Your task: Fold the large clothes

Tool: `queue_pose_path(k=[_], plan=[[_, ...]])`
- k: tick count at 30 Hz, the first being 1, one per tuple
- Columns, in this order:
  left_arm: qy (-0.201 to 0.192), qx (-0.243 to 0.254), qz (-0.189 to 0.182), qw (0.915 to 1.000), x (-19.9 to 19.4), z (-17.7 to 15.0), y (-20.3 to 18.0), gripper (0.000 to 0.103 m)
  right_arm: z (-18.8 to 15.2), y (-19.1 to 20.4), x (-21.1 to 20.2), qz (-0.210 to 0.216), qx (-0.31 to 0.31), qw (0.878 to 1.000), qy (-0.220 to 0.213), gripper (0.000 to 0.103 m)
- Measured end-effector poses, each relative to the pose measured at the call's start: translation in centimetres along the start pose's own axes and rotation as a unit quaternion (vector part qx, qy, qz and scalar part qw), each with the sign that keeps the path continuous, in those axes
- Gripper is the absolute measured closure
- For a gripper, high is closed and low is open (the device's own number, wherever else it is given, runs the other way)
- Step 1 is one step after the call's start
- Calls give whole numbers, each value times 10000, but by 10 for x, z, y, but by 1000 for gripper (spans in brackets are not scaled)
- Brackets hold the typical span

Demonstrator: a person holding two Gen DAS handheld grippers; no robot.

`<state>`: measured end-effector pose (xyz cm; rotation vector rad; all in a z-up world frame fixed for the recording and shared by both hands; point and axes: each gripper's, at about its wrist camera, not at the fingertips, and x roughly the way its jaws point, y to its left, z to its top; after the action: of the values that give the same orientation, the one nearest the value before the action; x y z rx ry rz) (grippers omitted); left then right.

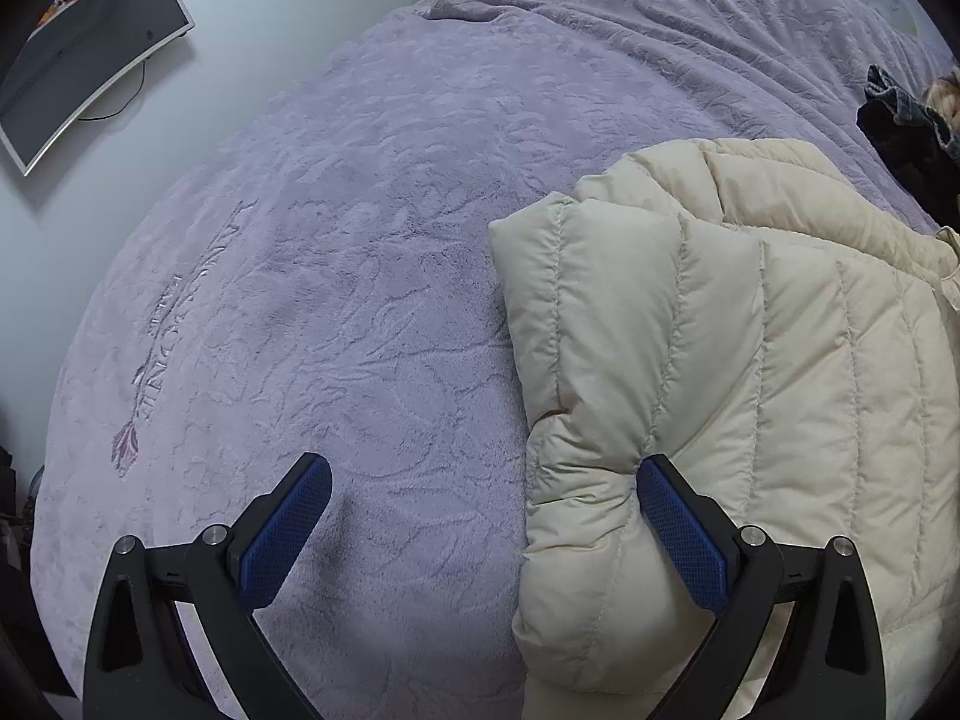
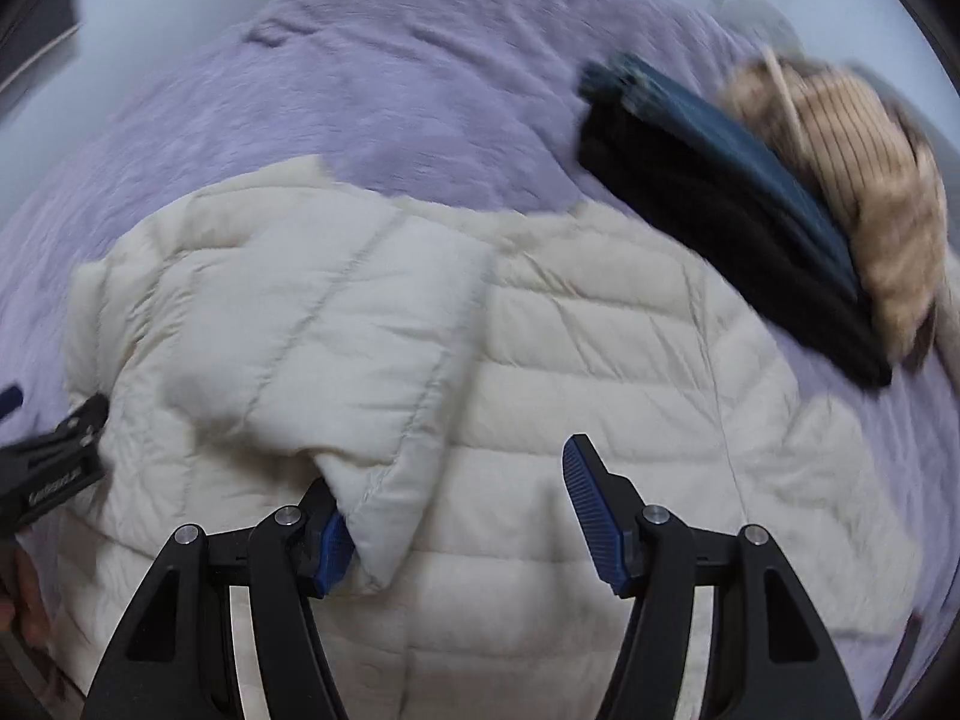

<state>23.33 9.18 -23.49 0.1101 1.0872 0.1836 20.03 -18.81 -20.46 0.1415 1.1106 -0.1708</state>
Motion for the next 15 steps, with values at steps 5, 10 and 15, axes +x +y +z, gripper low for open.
queue_pose_path(k=[5,10,15], plan=[[14,28,23,10000,2,1,2,1,-19,-79,5,232,1525,9876,308,36],[40,50,7,10000,0,1,3,1,-34,-115,-12,642,2046,9767,102,36],[28,132,44,9999,0,3,2,1,-20,-98,-35,1146,1618,9792,-436,52]])
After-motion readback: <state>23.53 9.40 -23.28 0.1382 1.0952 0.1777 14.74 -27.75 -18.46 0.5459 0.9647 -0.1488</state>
